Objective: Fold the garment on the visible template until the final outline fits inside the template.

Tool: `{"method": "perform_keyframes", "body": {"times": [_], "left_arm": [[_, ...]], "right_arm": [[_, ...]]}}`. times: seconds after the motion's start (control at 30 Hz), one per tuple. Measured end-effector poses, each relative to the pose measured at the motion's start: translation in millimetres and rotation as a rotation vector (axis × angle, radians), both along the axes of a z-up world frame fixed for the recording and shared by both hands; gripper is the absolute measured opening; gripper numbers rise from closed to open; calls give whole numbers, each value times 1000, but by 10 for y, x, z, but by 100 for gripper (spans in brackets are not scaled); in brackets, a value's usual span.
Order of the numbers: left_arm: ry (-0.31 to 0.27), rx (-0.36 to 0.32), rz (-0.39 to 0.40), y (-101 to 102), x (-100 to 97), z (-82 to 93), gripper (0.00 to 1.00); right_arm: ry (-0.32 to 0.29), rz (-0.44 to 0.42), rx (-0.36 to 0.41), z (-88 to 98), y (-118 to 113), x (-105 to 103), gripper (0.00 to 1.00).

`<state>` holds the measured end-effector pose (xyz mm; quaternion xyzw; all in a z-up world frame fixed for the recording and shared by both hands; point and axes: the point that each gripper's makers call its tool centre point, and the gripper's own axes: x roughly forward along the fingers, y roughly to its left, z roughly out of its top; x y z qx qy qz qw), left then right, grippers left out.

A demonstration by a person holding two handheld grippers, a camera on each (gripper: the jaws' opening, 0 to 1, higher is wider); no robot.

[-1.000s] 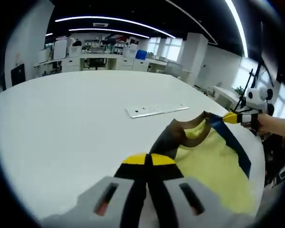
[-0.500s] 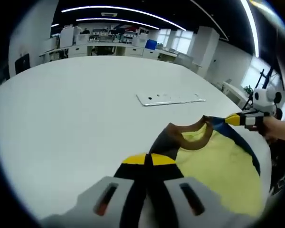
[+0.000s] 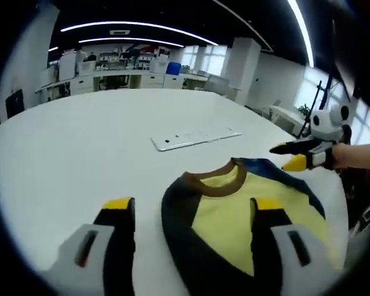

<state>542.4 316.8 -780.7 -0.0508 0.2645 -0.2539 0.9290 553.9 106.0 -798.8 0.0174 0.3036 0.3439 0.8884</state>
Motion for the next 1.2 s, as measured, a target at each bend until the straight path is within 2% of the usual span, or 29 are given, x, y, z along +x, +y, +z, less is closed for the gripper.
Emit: {"method": "perform_keyframes", "body": {"times": [0.03,0.13,0.23,0.37,0.53,0.77,0.9,0.97,1.03,1.07,1.13,1.2], "left_arm": [[0,-29,5,-21,-31,43,86],[1,-67,-11,-64,-156,135,96],[-13,-69,-30,-70,-235,216,99],[-17,-73,-34,-41,-370,281,99],[-34,-99,-23,-9,-522,385,98],[-57,-109,-34,-30,-860,532,94],[-62,-118,-35,54,-976,557,91],[-69,-114,-28,88,-1045,579,91],[-75,-127,-23,127,-1139,619,91],[-79,-128,-21,98,-1230,662,91],[-80,-130,-23,212,-1258,655,91],[-78,-131,-20,218,-1389,681,90]], "right_arm": [[-4,-1,5,-1,7,21,83],[-15,9,-3,71,-20,-92,90],[-20,15,1,158,-47,-171,93],[-27,28,-11,216,-85,-220,91],[-35,14,17,344,-156,-385,89],[-24,17,18,328,-245,-639,85],[-36,-2,-1,296,-392,-758,80],[-24,-44,42,316,-458,-788,79],[-9,-71,74,337,-515,-922,79],[-12,-74,66,336,-561,-945,79],[-23,-73,53,340,-646,-986,77],[-51,-70,12,342,-762,-1040,74]]}}
